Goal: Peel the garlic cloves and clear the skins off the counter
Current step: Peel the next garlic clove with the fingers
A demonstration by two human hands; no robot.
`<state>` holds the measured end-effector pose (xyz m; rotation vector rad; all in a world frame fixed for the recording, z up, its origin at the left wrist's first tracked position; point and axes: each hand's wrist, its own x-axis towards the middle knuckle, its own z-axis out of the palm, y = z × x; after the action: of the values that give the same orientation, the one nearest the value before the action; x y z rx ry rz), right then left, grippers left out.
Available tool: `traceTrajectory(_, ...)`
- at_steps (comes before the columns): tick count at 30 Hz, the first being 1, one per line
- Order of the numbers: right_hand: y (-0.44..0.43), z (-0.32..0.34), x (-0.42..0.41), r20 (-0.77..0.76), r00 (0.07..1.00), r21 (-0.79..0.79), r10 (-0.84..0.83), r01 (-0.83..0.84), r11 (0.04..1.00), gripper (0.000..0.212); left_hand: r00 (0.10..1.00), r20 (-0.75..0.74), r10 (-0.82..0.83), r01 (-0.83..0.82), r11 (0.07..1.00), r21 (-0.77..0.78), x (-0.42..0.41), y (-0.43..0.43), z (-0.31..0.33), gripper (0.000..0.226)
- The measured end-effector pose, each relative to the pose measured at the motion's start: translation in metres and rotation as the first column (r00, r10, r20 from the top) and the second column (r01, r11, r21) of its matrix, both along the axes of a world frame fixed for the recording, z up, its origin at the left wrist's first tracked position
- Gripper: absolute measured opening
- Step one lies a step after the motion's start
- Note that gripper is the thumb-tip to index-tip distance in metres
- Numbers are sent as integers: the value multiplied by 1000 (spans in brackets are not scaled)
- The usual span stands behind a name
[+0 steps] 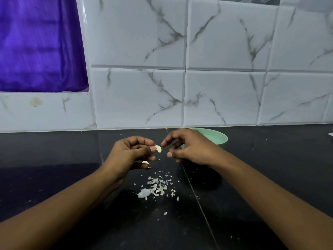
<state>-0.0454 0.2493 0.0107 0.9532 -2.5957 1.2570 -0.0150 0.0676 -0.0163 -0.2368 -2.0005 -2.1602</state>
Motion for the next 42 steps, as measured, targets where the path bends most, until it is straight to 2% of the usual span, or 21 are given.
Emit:
traceTrajectory(7, -8, -8, 2, -248, 964, -4, -99, 102, 995, 10, 999, -36, 14, -14, 1000, -4, 1, 1, 0, 13)
traceTrajectory(15, -9, -8, 2, -331, 938, 76, -104, 137, 988, 13, 989, -132, 67, -82, 991, -109, 2, 2, -1, 12)
traceTrajectory(21, -10, -8, 2, -414, 907, 104, -78, 132, 986, 13, 995, -97, 37, -43, 998, -55, 2, 5, -1, 10)
traceTrajectory(25, -11, -9, 3, -409, 909, 56, -84, 117, 992, 9, 997, -70, 15, -15, 1000, 5, 0, 4, -1, 11)
traceTrajectory(29, -12, -9, 3, -392, 917, 36, -79, 101, 994, 10, 998, -68, -17, 20, 999, 39, 1, 5, -1, 21)
traceTrajectory(33, -8, -6, 2, -371, 925, -13, -86, 88, 996, 6, 996, -86, -11, 15, 999, 41, 1, 6, -1, 12)
traceTrajectory(34, -6, -5, 1, -368, 926, -33, -84, 78, 996, 3, 996, -88, -2, 6, 999, 39, 0, 5, -1, 12)
traceTrajectory(37, -4, -4, 2, -357, 932, -81, -70, 43, 996, 10, 996, -90, 28, -26, 999, 21, 0, 3, -1, 15)
traceTrajectory(42, -6, -4, 3, -372, 927, -63, -53, 31, 998, 4, 987, -141, 78, -87, 994, -61, 0, 2, -1, 12)
